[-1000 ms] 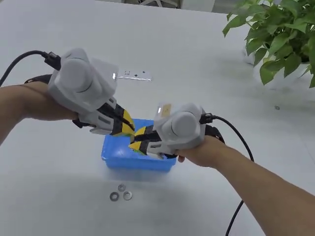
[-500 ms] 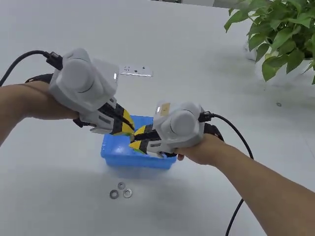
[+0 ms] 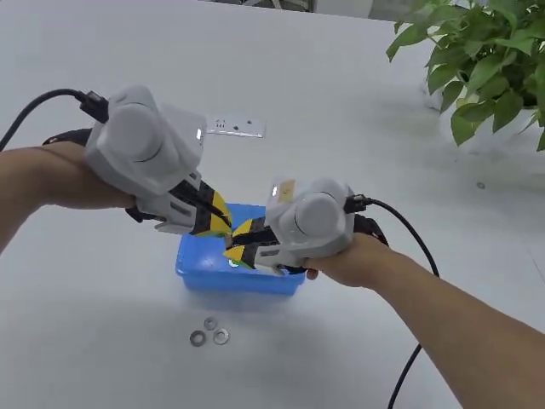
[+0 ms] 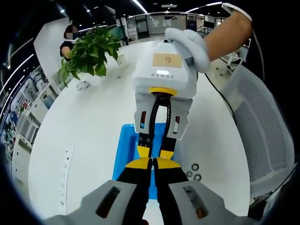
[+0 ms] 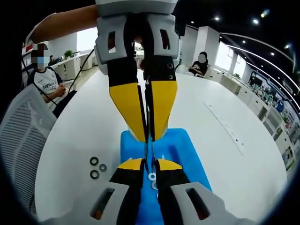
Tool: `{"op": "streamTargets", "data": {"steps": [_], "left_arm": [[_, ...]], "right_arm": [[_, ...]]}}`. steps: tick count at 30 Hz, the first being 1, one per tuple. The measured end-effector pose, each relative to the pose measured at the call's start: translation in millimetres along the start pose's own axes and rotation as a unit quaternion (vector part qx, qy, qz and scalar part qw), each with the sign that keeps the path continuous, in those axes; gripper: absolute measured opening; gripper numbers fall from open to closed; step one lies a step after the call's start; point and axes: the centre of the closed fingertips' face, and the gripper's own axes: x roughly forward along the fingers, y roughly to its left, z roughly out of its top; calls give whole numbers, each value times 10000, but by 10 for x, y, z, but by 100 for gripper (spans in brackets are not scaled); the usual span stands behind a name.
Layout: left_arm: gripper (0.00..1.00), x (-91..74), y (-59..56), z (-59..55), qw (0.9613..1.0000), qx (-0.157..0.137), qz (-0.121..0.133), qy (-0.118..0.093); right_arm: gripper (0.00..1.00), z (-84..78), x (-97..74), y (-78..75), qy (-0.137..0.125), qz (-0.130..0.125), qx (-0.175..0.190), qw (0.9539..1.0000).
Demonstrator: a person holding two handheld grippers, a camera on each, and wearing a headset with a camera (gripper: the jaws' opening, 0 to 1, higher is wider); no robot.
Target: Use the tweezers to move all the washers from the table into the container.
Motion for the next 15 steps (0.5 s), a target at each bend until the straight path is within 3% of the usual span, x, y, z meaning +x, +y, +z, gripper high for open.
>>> {"op": "streamTargets", "data": {"steps": [15], "left_arm": [[6,-187,-83,165,9999,15,120,-66]], "right_arm": [[12,203,-149,74,-112,-72,-94,9999]]}}
